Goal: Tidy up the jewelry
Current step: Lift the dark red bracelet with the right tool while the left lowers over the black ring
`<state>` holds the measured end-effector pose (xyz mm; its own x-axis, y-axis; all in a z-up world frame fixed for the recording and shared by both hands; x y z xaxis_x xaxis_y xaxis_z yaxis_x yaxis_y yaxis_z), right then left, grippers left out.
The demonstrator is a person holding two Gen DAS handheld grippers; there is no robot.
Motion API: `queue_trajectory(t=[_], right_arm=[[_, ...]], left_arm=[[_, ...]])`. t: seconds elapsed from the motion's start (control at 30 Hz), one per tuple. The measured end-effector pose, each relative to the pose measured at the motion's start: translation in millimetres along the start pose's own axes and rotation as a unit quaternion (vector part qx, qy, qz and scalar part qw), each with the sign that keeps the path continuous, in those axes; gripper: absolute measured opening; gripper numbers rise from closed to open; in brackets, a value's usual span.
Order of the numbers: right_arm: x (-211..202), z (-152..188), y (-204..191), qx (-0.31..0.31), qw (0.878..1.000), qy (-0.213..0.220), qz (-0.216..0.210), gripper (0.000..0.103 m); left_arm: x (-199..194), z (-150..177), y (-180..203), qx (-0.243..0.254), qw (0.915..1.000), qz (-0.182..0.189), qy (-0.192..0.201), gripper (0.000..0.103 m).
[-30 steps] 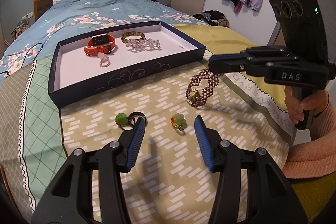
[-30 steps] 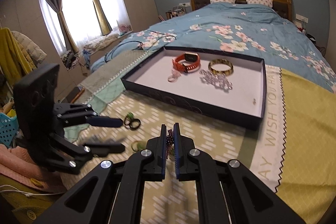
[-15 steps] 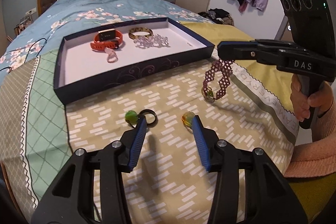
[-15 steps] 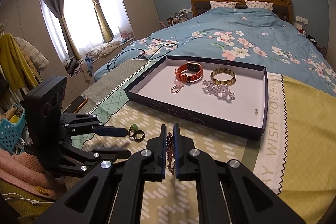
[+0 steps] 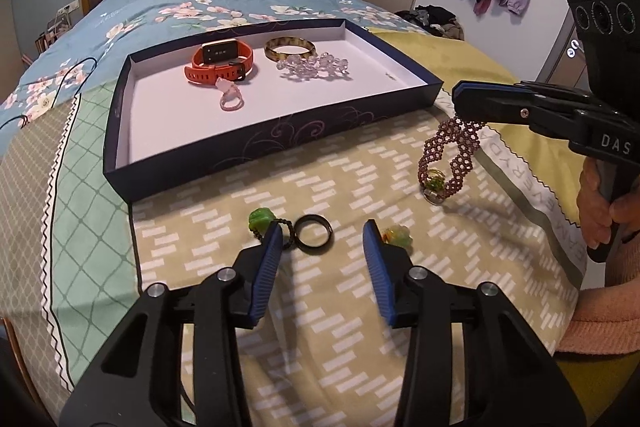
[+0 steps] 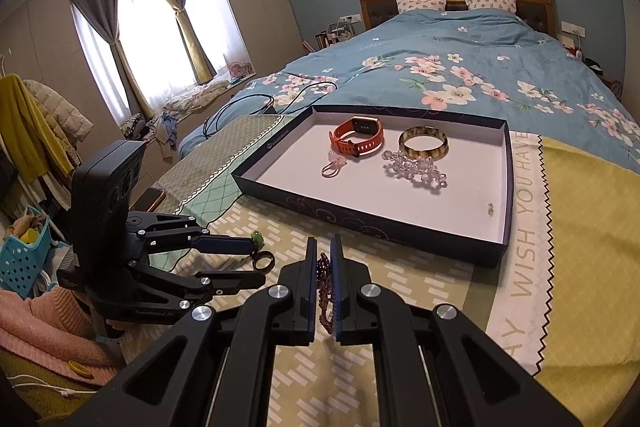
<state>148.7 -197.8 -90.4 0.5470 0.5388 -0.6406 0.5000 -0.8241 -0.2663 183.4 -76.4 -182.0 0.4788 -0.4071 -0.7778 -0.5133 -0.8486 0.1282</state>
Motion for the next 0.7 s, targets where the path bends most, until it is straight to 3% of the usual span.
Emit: queue_trajectory(t=[0.2,0.7], right_arm=[[1.4,-0.9,0.9,0.002,1.000,0.000,-0.001,0.005],[3.8,-3.1,0.2,0.002,1.000,0.002,-0.005,0.005]], left_arm=[[0.4,-2.5,1.8,0.015,0.9997,-0.020,0.005,0.036],[7.4,1.5,7.0,0.012,0.9998,-0.003,-0.013,0.036]])
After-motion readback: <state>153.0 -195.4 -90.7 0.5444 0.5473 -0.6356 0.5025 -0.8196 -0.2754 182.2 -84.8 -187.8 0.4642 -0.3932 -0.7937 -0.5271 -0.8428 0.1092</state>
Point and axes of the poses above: each gripper's, at about its wrist camera, not at the fingertips, and x roughly the way its jaws point, y to its right, z to its underside, the point moved 8 cm from there along x, roughly the way its jaws point, and after that the axes turned 2 degrees about -y, right-handed, at the moved point
